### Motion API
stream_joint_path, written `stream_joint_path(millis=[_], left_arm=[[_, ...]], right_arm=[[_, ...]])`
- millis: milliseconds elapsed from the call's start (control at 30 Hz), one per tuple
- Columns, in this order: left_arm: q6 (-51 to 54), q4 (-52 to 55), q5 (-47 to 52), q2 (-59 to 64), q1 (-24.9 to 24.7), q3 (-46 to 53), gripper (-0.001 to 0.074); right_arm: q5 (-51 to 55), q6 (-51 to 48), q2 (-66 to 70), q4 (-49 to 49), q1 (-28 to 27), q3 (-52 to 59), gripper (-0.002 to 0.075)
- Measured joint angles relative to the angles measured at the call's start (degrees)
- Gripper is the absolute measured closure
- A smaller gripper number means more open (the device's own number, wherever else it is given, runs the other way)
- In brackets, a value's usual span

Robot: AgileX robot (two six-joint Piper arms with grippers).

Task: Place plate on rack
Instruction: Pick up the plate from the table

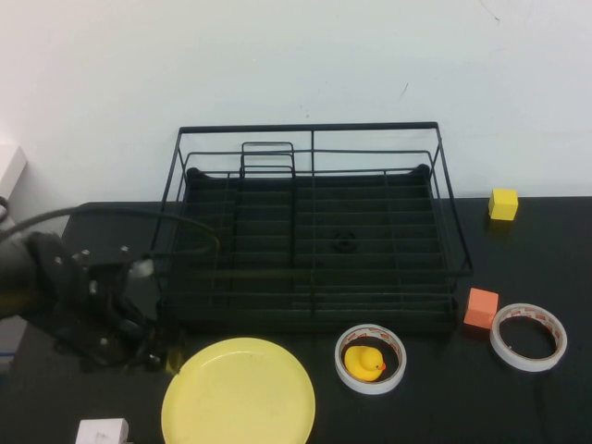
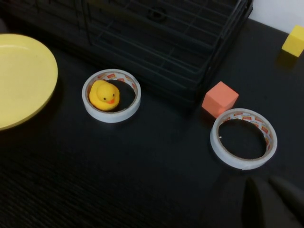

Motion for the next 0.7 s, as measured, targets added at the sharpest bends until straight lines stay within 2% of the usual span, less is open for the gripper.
stream_joint_path(millis=[300, 700], left_arm=[[-0.1, 1.3, -5.6, 6.6, -3.6, -0.3, 0.0265], [-2.8, 2.9, -7.0, 12.1, -3.6, -0.7, 0.0265]], right_arm=[[0.2, -0.4, 0.0, 0.0, 0.0, 0.0, 0.0728], [0.5, -0.6, 0.4, 1.6, 0.0, 0.0, 0.0728]])
